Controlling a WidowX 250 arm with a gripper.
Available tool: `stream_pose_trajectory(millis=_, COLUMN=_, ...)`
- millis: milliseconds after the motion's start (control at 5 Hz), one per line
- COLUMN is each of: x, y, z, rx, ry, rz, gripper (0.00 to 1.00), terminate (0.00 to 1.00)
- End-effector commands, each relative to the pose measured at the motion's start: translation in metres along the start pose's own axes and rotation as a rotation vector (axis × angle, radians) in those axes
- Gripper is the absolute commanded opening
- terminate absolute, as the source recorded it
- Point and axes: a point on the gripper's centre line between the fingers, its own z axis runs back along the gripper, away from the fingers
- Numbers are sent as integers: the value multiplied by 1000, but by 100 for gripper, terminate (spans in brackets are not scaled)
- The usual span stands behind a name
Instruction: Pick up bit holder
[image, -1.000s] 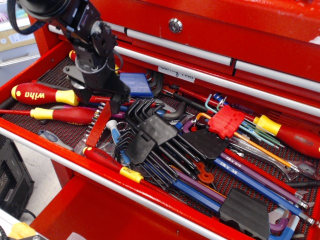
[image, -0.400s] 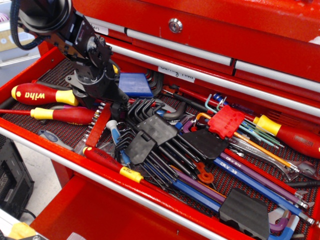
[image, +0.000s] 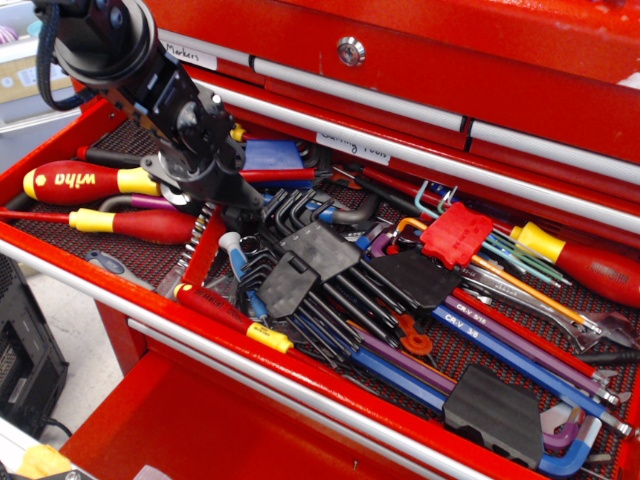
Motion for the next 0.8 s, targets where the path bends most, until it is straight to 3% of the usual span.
stream_pose_trajectory(millis=0, x=1, y=-1, z=37, rx=33, ry=78, rz=11, gripper=0, terminate=0)
stream_pose_trajectory(millis=400, x=25, y=6, z=93, rx=150, ry=150, rz=-35, gripper=0, terminate=0)
stream_pose_trajectory(millis=600, x=41, y=8, z=120, rx=223, ry=150, rz=-72, gripper=0, terminate=0)
